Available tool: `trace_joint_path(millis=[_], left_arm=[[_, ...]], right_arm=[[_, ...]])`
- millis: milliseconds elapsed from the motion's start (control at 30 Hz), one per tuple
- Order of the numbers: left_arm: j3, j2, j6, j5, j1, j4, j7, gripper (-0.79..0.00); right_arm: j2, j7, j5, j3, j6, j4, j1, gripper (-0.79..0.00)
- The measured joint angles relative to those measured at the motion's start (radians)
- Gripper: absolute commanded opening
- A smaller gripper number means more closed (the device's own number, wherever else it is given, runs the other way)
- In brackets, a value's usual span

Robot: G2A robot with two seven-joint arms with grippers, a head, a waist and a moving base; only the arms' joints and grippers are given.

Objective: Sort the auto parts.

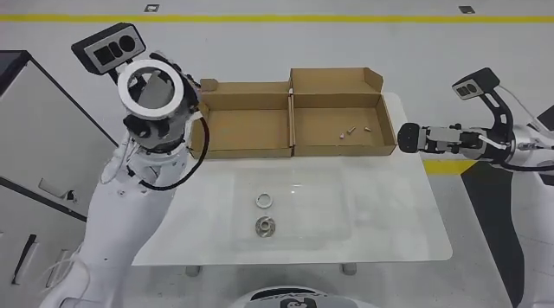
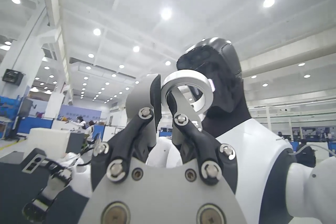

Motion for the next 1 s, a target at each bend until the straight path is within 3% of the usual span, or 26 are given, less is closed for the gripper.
trace_joint_path(millis=[267, 367, 667, 1000], left_arm=[[-0.046, -0.004, 0.062, 0.269, 0.007, -0.009, 0.040, -0.785], [-0.040, -0.008, 0.064, 0.300, 0.011, -0.016, 0.067, -0.785], [0.021, -0.022, -0.004, 0.079, 0.002, -0.028, 0.116, -0.785], [-0.006, -0.024, -0.002, -0.002, 0.002, -0.016, 0.072, -0.785]], right_arm=[[0.000, 0.000, 0.000, 0.000, 0.000, 0.000, 0.000, 0.000], [0.000, 0.000, 0.000, 0.000, 0.000, 0.000, 0.000, 0.000], [0.000, 0.000, 0.000, 0.000, 0.000, 0.000, 0.000, 0.000], [0.000, 0.000, 0.000, 0.000, 0.000, 0.000, 0.000, 0.000]])
